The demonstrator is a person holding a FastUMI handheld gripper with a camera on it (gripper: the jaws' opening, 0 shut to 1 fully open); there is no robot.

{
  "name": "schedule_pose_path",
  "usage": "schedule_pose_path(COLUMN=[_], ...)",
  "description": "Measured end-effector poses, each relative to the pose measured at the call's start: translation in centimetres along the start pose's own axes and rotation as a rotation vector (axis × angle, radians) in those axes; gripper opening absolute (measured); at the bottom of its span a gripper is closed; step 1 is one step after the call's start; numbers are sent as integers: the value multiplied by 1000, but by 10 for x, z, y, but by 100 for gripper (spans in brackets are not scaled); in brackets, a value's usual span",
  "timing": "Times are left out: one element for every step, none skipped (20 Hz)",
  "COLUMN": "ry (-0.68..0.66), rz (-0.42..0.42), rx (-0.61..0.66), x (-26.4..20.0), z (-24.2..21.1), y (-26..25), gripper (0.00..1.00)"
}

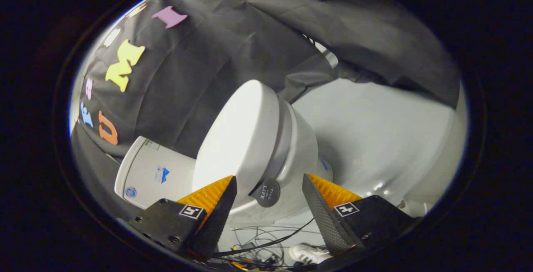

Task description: Open the toilet lid.

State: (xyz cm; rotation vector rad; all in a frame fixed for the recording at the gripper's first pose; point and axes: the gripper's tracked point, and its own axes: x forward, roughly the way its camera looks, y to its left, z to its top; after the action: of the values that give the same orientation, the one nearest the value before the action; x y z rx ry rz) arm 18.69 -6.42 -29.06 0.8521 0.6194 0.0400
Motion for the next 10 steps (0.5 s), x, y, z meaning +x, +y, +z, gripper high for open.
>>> schedule_pose_path(ry=[12, 25, 36, 50, 65, 78, 89, 96, 91, 92], rz=[-1, 4, 15, 28, 35, 41, 51, 62, 66, 69], rx=[21, 44, 66, 83, 96, 112, 125, 133, 137, 136], x=[3, 6, 8, 10, 13, 16, 18, 18, 18, 20], z=[-3, -6, -9, -12, -18, -22, -25, -25, -24, -25], y=[-4, -6, -5, -3, -3, -2, 0, 2, 1, 2], gripper=[99, 98, 97, 95, 94, 90, 87, 79, 74, 69])
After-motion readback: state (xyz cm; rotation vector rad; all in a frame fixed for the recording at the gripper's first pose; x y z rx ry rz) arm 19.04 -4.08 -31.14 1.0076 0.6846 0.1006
